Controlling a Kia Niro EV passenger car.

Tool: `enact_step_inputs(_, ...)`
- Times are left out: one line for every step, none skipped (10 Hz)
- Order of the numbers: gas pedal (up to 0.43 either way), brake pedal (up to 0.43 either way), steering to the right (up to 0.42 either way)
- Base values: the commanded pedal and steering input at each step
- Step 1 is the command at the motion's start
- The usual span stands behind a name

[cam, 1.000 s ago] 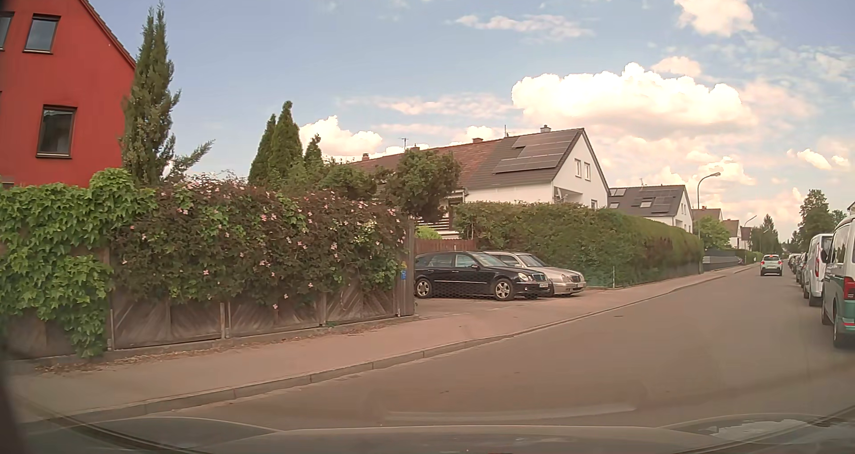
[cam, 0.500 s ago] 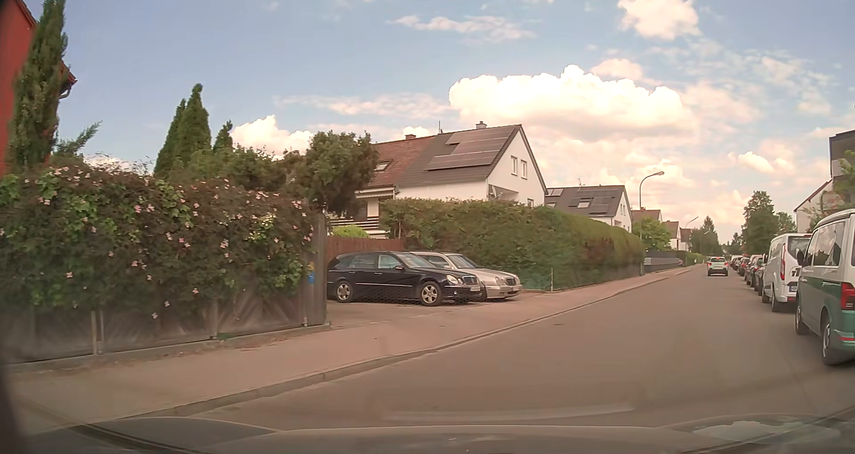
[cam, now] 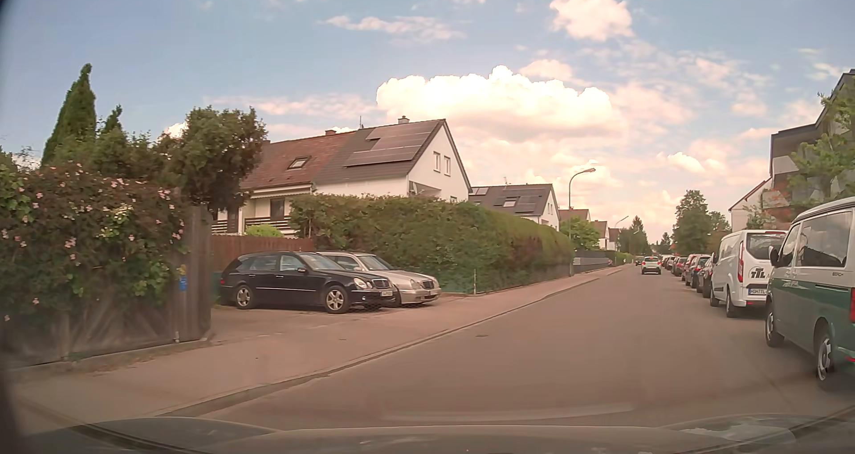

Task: Follow the waypoints while adhering to traffic rules and regulations

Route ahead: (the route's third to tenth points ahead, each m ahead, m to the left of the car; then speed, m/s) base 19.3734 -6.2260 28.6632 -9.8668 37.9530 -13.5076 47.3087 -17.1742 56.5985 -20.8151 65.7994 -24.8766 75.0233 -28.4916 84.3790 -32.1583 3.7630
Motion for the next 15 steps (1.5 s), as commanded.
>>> enact_step_inputs(0.209, 0.018, 0.333)
enact_step_inputs(0.22, 0.018, 0.317)
enact_step_inputs(0.22, 0.018, 0.303)
enact_step_inputs(0.228, 0.018, 0.291)
enact_step_inputs(0.228, 0.018, 0.269)
enact_step_inputs(0.228, 0.018, 0.239)
enact_step_inputs(0.24, 0.018, 0.197)
enact_step_inputs(0.24, 0.018, 0.169)
enact_step_inputs(0.24, 0.018, 0.145)
enact_step_inputs(0.24, 0.018, 0.132)
enact_step_inputs(0.24, 0.018, 0.118)
enact_step_inputs(0.24, 0.018, 0.101)
enact_step_inputs(0.24, 0.018, 0.101)
enact_step_inputs(0.24, 0.018, 0.101)
enact_step_inputs(0.24, 0.018, 0.099)
